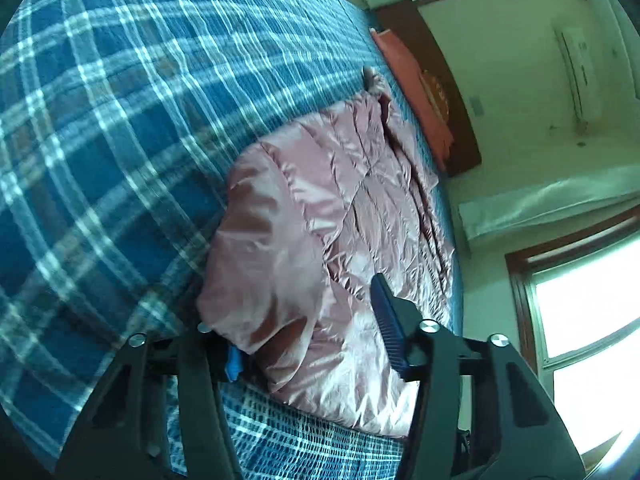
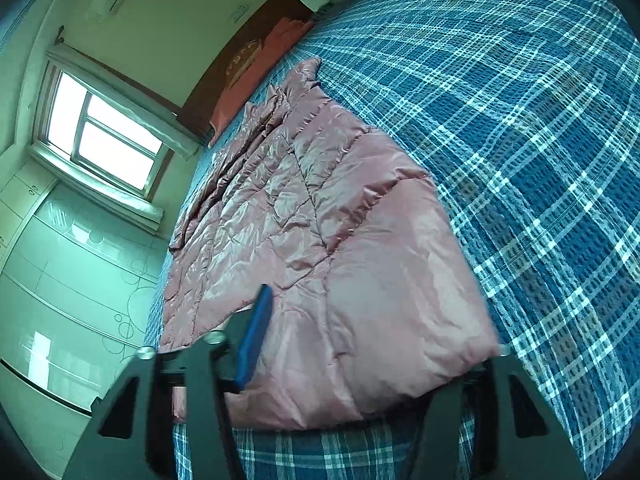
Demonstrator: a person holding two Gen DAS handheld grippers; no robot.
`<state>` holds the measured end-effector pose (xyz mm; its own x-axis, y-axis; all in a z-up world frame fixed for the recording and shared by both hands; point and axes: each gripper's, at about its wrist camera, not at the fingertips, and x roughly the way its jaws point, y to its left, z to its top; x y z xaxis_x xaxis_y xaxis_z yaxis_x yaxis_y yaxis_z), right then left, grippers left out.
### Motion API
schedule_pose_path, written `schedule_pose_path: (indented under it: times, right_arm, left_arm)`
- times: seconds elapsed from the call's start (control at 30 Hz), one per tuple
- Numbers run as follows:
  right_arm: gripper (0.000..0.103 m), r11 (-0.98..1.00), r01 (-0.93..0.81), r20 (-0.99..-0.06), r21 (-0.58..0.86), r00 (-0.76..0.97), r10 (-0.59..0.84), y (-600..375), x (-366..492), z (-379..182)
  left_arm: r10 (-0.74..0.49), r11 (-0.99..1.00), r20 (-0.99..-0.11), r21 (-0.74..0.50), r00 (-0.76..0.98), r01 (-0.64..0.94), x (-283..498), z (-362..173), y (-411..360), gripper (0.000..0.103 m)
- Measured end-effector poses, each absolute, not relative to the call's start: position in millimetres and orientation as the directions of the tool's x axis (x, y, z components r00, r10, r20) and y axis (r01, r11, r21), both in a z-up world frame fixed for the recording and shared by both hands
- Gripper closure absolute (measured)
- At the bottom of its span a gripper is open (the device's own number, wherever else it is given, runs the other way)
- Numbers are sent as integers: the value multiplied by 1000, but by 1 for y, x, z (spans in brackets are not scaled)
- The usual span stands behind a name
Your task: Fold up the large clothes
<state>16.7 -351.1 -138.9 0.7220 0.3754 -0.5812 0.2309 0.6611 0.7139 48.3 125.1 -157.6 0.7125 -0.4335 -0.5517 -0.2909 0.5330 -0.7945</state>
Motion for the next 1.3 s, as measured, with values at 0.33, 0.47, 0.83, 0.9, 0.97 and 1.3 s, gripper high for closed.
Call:
schedule_pose_path:
  times: [0.33, 0.47, 0.83, 0.9, 0.97, 1.3]
  right_arm:
    - [87, 665, 196, -568, 720, 717, 404, -347, 30, -134]
    - [89, 655, 160, -533, 739, 733, 423, -348, 27, -121]
    - [91, 618, 91, -473, 781, 731, 491, -348, -8, -98]
    - [91, 614, 78, -466, 786, 727, 504, -346, -18, -94]
    - [91, 616, 63, -462, 785, 722, 515, -344, -31, -88]
    - [91, 571, 66, -437, 818, 716, 544, -339, -86, -83]
  left_arm:
    - [-457, 554, -563, -786, 689, -274, 65, -158, 114, 85]
    - [-460, 545, -539, -799, 705, -255, 58, -151, 118, 89]
    - [-491, 534, -490, -823, 721, -196, 18, -121, 127, 91]
    - [-502, 519, -484, -832, 717, -198, 7, -118, 131, 91]
    - [-501, 522, -483, -830, 718, -194, -2, -113, 132, 91]
    - [-506, 541, -500, -819, 703, -193, -72, -98, 141, 91]
